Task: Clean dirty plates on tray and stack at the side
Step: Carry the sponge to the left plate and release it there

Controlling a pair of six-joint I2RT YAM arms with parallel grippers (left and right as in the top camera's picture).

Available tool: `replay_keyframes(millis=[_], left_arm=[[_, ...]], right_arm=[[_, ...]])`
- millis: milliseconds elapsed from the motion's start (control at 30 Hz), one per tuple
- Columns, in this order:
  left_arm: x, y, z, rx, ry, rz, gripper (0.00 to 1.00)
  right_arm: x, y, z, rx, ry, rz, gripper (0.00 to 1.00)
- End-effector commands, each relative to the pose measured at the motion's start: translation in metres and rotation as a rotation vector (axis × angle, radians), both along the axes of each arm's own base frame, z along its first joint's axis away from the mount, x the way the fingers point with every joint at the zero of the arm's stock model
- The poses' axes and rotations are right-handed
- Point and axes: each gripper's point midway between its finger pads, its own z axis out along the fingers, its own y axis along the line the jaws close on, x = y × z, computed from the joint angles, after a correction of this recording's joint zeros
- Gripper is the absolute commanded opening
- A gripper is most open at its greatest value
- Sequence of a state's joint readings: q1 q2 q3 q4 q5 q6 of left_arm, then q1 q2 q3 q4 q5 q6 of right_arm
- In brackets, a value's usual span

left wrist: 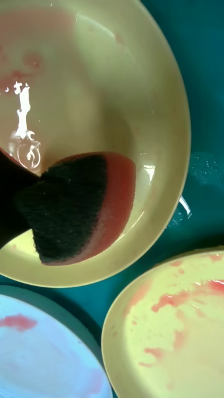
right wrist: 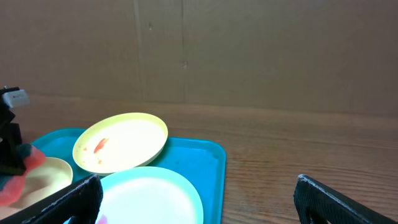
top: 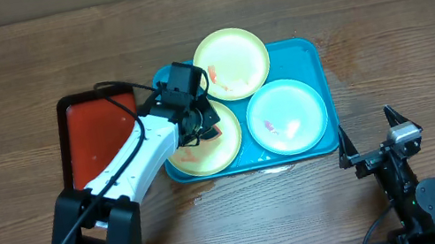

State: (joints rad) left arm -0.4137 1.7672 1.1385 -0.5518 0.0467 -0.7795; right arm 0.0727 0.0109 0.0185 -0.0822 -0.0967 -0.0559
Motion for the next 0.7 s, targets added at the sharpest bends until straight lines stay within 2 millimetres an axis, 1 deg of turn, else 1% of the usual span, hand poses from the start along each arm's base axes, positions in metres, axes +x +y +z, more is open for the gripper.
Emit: replay_keyframes(millis=[0,67,167,233,267,333,400,500,533,567,600,633,667], left_arm=[[-0.003,0.004,-0.017,0.03,0.032,0.043,0.09],[-0.004,0.004,-0.023,0.035,0.048,0.041,0.21],[-0.005,0.005,-0.024,0.044,0.05,0.022,0.36],[-0.002,0.004,-0.017,0.03,0.037,-0.013,0.45],[-0.001,0.002,-0.011,0.014,0.033,-0.03,0.48],[0.004,-0.001,0.007,-0.02,0.016,-0.067,0.5],[0.01,0.001,0.032,-0.043,-0.007,-0.08,0.5],[0.018,0.016,0.076,-0.048,-0.043,-0.042,0.5],[0.021,0.024,0.091,-0.045,-0.059,-0.022,0.5],[0.024,0.042,0.112,-0.027,-0.086,0.021,0.56],[0.027,0.056,0.127,-0.011,-0.111,0.057,0.72],[0.027,0.063,0.132,-0.005,-0.12,0.073,0.91],[0.028,0.076,0.141,0.01,-0.138,0.105,1.0]], right_arm=[[0.001,-0.002,-0.002,0.004,-0.002,-0.013,1.0],[0.001,-0.002,-0.002,0.004,-0.002,-0.013,1.0],[0.001,-0.002,-0.002,0.004,-0.001,-0.013,1.0],[0.001,-0.002,-0.002,0.004,-0.001,-0.013,1.0],[0.001,-0.002,-0.002,0.004,-0.001,-0.013,1.0],[0.001,-0.002,-0.002,0.004,-0.002,-0.013,1.0],[0.001,-0.002,-0.002,0.004,-0.001,-0.013,1.0],[0.001,-0.002,-0.002,0.004,-0.001,-0.013,1.0],[0.001,-0.002,-0.002,0.004,-0.002,-0.013,1.0],[0.001,-0.002,-0.002,0.004,-0.002,-0.013,1.0],[0.001,-0.002,-0.002,0.004,-0.002,-0.013,1.0],[0.001,-0.002,-0.002,0.004,-0.001,-0.013,1.0],[0.001,-0.002,-0.002,0.004,-0.002,-0.013,1.0]])
